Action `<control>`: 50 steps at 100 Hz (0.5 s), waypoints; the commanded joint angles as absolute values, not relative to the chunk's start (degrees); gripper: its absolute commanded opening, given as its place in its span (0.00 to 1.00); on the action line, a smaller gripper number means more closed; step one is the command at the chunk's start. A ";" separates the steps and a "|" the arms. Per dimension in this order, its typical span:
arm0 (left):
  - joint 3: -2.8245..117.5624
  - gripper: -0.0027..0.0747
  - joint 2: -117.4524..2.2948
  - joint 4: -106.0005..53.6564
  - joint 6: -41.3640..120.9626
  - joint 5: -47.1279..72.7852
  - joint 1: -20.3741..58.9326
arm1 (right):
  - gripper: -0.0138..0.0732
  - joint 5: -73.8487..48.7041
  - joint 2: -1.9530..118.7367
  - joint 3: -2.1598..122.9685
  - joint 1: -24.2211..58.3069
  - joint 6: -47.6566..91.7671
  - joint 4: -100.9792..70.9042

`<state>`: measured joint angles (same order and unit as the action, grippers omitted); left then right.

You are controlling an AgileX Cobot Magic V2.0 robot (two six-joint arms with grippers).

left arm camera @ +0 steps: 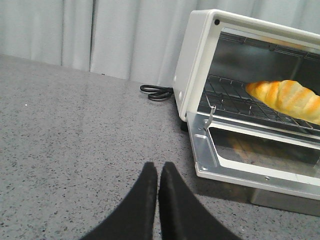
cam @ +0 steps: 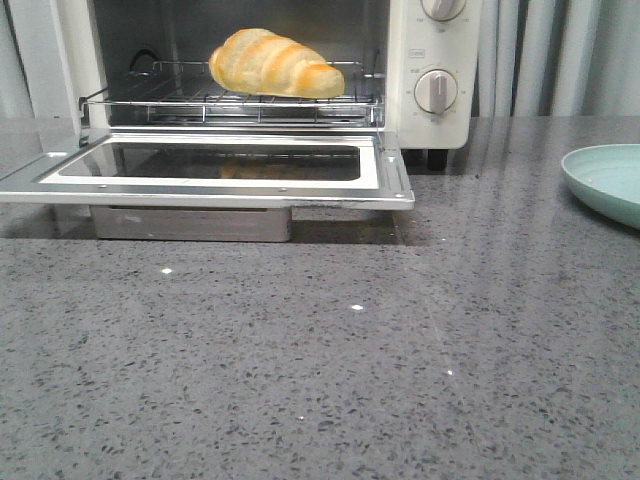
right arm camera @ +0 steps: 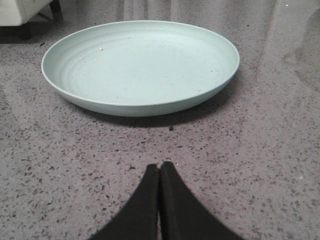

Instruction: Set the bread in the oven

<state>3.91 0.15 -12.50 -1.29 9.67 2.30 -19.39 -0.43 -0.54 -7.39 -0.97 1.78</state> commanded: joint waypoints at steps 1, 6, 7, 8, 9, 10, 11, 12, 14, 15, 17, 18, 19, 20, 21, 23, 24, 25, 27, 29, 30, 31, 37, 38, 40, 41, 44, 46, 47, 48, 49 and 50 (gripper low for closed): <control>5.43 0.01 1.71 -13.08 -1.47 5.43 2.24 | 0.08 -18.32 -1.63 -2.07 -7.61 -0.61 2.02; 5.43 0.01 1.71 -13.08 -1.47 5.43 2.24 | 0.08 -18.32 -1.63 -2.07 -7.61 -0.61 2.02; 5.43 0.01 1.71 -13.08 -1.47 5.43 2.24 | 0.08 -18.32 -1.63 -2.07 -7.61 -0.61 2.02; 5.43 0.01 1.71 -13.08 -1.47 5.43 2.24 | 0.08 -18.32 -1.63 -2.07 -7.61 -0.61 2.02; 5.43 0.01 1.71 -13.08 -1.47 5.43 2.24 | 0.08 -18.32 -1.63 -2.07 -7.61 -0.61 2.02; 5.43 0.01 1.71 -13.08 -1.47 5.43 2.24 | 0.08 -18.32 -1.63 -2.07 -7.61 -0.61 2.02; 5.43 0.01 1.71 -13.08 -1.47 5.43 2.24 | 0.08 -18.32 -1.63 -2.07 -7.61 -0.61 2.02; 5.43 0.01 1.71 -13.08 -1.47 5.43 2.24 | 0.08 -18.32 -1.63 -2.07 -7.61 -0.61 2.02; 5.43 0.01 1.71 -13.08 -1.47 5.43 2.24 | 0.08 -18.32 -1.63 -2.07 -7.61 -0.61 2.02; 5.43 0.01 1.71 -13.08 -1.47 5.43 2.24 | 0.08 -18.32 -1.63 -2.07 -7.61 -0.61 2.02; 5.43 0.01 1.71 -13.08 -1.47 5.43 2.24 | 0.08 -18.32 -1.63 -2.07 -7.61 -0.61 2.02; 5.31 0.01 1.71 -13.08 -1.47 5.43 2.24 | 0.08 -18.32 -1.63 -2.07 -7.61 -0.61 2.02; 5.33 0.01 1.71 -13.08 -1.47 5.43 2.24 | 0.08 -18.32 -1.63 -2.07 -7.61 -0.61 2.02; 5.15 0.01 1.71 -13.08 -1.47 5.43 2.24 | 0.08 -18.32 -1.63 -2.07 -7.61 -0.61 2.02; 5.13 0.01 1.71 -13.08 -1.47 5.19 2.24 | 0.08 -18.32 -1.63 -2.07 -7.61 -0.61 2.02; 4.80 0.01 1.71 -13.08 -1.47 5.03 2.24 | 0.08 -18.32 -1.63 -2.07 -7.61 -0.61 2.02; 4.70 0.01 1.71 -12.95 -1.47 5.04 2.24 | 0.08 -18.32 -1.63 -2.07 -7.61 -0.61 2.02; 4.49 0.01 1.71 -12.95 -1.47 5.04 2.24 | 0.08 -18.32 -1.63 -2.07 -7.61 -0.61 2.02; 4.19 0.01 1.71 -12.51 -1.35 5.04 2.24 | 0.08 -18.32 -1.63 -2.07 -7.61 -0.61 2.02; 3.77 0.01 1.71 -11.00 -1.21 5.04 2.24 | 0.08 -18.32 -1.63 -2.07 -7.61 -0.61 2.02; 3.61 0.01 1.71 -9.66 -1.21 4.93 2.24 | 0.08 -18.32 -1.63 -2.07 -7.61 -0.61 2.02; 3.44 0.01 1.71 -8.92 -1.21 4.93 2.24 | 0.08 -18.32 -1.63 -2.07 -7.61 -0.61 2.02; 1.28 0.01 1.71 -4.21 -1.21 4.82 2.24 | 0.08 -18.32 -1.63 -2.07 -7.61 -0.61 2.02; 0.98 0.01 1.71 -4.01 -1.21 4.82 2.24 | 0.08 -18.32 -1.63 -2.07 -7.61 -0.61 2.02; 0.08 0.01 1.71 -3.56 -1.21 4.82 2.24 | 0.08 -18.32 -1.63 -2.07 -7.61 -0.61 2.02; -0.49 0.01 1.71 -3.43 -1.21 4.82 2.24 | 0.08 -18.32 -1.63 -2.07 -7.61 -0.61 2.02; -1.51 0.01 1.71 -2.99 -1.21 4.49 2.24 | 0.08 -18.32 -1.63 -2.07 -7.61 -0.61 2.02; -1.51 0.01 1.71 -2.84 -1.21 5.55 2.24 | 0.08 -18.32 -1.63 -2.07 -7.61 -0.61 2.02; -1.51 0.01 1.71 -2.63 -1.21 7.35 2.24 | 0.08 -18.32 -1.63 -2.07 -7.61 -0.61 2.02; -1.31 0.01 1.71 -2.36 -1.21 8.14 2.24 | 0.08 -18.32 -1.63 -2.07 -7.61 -0.61 2.02; -1.19 0.01 1.71 -1.92 -1.21 9.27 2.24 | 0.08 -18.32 -1.63 -2.07 -7.61 -0.61 2.02; -1.14 0.01 1.71 -1.74 -1.21 9.73 2.24 | 0.08 -18.32 -1.63 -2.07 -7.61 -0.61 2.02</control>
<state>-0.17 0.15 -4.23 -1.18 10.73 2.30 -19.42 -0.43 -0.54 -7.39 -0.82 1.78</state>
